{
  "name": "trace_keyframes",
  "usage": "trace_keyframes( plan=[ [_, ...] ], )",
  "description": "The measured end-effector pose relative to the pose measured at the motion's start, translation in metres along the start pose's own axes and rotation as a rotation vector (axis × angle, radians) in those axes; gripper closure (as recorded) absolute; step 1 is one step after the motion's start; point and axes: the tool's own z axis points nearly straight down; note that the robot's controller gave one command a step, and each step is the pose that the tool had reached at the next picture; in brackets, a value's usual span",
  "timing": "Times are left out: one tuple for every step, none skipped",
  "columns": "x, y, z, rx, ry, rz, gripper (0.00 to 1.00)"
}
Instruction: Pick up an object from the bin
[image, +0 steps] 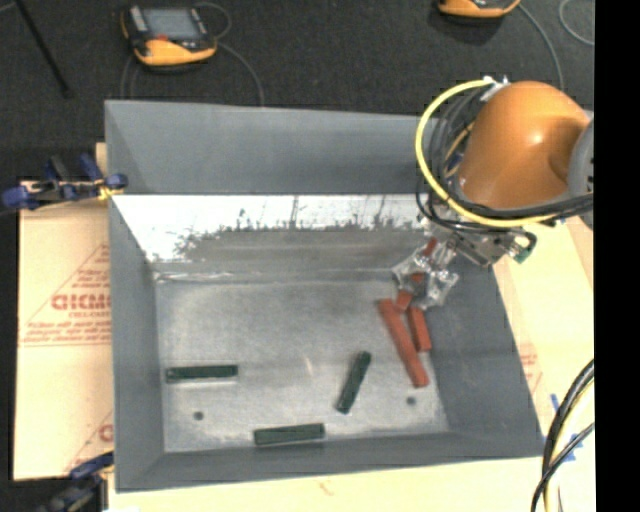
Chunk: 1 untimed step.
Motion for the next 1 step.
trace_keyframes(
  plan=[
    [-0.0002,0.0002,0.0001,-0.001,0.000,0.001,1.00]
  ],
)
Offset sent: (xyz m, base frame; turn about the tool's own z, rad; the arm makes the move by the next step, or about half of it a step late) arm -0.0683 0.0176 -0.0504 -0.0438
